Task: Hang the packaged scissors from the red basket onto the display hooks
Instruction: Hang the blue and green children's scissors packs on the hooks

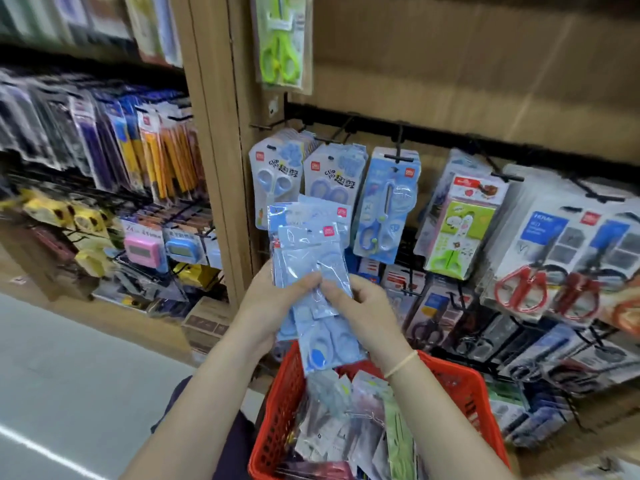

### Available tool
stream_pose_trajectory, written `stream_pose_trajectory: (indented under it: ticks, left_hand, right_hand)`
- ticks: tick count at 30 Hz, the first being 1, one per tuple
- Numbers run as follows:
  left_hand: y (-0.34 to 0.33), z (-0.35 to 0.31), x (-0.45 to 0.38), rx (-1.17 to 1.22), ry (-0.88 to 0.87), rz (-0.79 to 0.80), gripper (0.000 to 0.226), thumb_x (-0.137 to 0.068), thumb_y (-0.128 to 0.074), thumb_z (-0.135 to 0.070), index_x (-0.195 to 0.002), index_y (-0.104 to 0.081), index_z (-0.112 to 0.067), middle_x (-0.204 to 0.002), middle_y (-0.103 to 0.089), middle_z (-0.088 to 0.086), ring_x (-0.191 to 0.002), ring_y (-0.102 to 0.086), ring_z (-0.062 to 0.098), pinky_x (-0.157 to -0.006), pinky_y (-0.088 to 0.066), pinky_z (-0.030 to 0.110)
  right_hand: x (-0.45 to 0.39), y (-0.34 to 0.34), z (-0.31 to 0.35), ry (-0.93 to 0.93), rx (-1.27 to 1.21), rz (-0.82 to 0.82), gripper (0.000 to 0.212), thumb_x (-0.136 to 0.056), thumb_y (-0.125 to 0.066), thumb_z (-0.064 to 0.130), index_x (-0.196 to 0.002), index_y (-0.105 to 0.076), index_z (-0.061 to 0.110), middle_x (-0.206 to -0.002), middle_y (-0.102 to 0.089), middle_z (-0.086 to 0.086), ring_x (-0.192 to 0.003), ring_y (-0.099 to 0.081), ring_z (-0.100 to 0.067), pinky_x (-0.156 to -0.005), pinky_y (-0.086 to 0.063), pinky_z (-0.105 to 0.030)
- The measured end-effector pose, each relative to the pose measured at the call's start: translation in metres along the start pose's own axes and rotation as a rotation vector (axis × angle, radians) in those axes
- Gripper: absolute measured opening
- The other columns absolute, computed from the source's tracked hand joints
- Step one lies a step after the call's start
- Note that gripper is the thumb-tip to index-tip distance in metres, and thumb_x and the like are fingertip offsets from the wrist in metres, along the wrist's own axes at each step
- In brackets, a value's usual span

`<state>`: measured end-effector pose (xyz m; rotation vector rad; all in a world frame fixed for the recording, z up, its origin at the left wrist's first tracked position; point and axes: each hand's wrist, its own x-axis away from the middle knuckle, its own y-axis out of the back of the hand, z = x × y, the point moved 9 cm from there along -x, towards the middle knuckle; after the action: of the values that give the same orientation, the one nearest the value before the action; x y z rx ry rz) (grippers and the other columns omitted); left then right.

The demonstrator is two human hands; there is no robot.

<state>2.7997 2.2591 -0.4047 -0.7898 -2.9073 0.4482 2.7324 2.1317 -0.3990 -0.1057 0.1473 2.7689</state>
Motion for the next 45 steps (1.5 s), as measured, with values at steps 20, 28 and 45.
stream_pose_trajectory:
  ticks: [20, 28, 45]
  left_hand:
    - [0.025, -0.209, -0.059, -0.112, -0.367, -0.044, 0.051, -0.083, -0.076, -0.041, -0.126, -0.064, -0.017, -0.117, -0.076, 0.004, -0.104, -0.075, 0.026, -0.089, -0.06, 0.048]
    - [0.062, -0.247, -0.076, 0.011, -0.498, -0.187, 0.032, -0.094, -0.072, -0.017, -0.123, -0.062, -0.007, -0.112, -0.077, 0.01, -0.096, -0.075, 0.025, -0.077, -0.062, 0.04]
    - [0.106, -0.283, -0.074, -0.047, -0.719, -0.379, 0.019, -0.092, -0.075, -0.016, -0.106, -0.064, -0.024, -0.106, -0.075, -0.004, -0.096, -0.073, 0.009, -0.085, -0.059, 0.031]
  right_hand:
    - [-0.133, -0.043, 0.209, 0.305, -0.085, -0.12, 0.018, -0.095, -0.069, 0.022, -0.107, -0.07, 0.008, -0.105, -0.076, -0.013, -0.1, -0.072, -0.034, -0.09, -0.059, -0.05]
    - [-0.172, -0.051, 0.26, 0.354, -0.027, -0.189, 0.032, -0.099, -0.064, 0.017, -0.069, -0.056, 0.015, -0.068, -0.055, -0.005, -0.062, -0.05, -0.015, -0.059, -0.043, -0.032]
    - [-0.229, -0.049, 0.366, 0.572, 0.297, -0.406, 0.05, -0.1, -0.055, 0.017, -0.058, -0.027, 0.02, -0.056, -0.028, 0.003, -0.053, -0.025, -0.01, -0.053, -0.022, -0.031]
